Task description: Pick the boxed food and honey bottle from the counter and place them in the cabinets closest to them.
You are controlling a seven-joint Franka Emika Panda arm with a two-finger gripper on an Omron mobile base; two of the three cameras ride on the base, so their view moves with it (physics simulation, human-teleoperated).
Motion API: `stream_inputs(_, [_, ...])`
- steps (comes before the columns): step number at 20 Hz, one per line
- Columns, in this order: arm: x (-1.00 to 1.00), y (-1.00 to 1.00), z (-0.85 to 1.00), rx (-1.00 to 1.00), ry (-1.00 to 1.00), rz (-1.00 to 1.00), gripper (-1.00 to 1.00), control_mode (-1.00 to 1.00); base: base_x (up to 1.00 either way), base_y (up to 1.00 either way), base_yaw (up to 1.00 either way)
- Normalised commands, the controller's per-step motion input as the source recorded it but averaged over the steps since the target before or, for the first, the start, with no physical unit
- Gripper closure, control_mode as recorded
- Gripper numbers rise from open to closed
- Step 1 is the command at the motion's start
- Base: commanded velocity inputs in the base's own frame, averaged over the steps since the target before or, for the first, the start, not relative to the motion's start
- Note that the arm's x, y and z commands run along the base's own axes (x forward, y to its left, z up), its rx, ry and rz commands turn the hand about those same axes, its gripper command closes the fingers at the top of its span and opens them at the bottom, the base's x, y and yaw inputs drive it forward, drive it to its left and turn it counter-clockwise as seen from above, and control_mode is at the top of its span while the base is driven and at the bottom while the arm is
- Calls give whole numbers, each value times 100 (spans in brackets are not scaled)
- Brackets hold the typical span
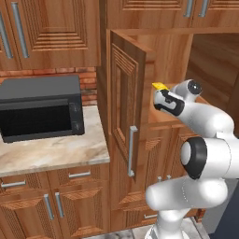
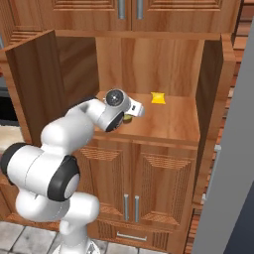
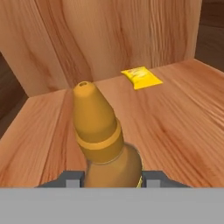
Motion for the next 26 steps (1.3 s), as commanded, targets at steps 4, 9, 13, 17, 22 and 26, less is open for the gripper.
stream_inputs(4, [13,0,-21,-3,0,0,-100,-100,0,0,0])
stream_inputs(9, [0,0,0,0,0,0,-100,-100,0,0,0])
stream_inputs(13, [0,0,4,0,-1,0,-100,-100,0,0,0])
stream_inputs(17, [-12,-1,1,0,0,0,-100,-100,0,0,0])
stream_inputs(22, [-47,0,2,0,0,0,-100,-100,0,0,0])
stream_inputs(26, [-83,0,-7,-5,0,0,-100,-100,0,0,0])
